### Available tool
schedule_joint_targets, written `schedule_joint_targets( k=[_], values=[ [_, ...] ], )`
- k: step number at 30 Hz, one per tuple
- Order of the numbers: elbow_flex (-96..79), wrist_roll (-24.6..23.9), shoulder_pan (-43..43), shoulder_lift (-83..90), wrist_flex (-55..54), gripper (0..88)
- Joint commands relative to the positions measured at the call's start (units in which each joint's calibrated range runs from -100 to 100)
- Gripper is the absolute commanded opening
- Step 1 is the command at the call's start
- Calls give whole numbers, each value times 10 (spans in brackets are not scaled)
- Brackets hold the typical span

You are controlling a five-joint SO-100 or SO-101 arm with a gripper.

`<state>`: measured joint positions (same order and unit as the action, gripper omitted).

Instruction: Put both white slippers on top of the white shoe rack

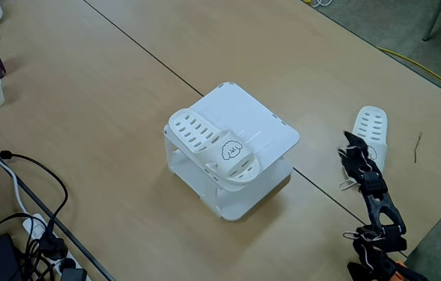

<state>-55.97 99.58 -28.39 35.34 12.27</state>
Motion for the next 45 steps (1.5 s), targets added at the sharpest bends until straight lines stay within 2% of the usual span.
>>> schedule_joint_targets(
  k=[1, 6, 10, 19, 30, 37, 45],
  values=[
    [-65, 4, -43, 24, -89, 258],
    [-210, 4, -75, 22, -235, 262],
    [-281, 4, -91, 18, -300, 263],
    [-281, 4, -107, -122, -464, 263],
    [-195, 4, -120, -304, -566, 263],
    [-105, 4, -120, -400, -579, 263],
    [-31, 4, -161, -469, -580, 257]
  ],
)
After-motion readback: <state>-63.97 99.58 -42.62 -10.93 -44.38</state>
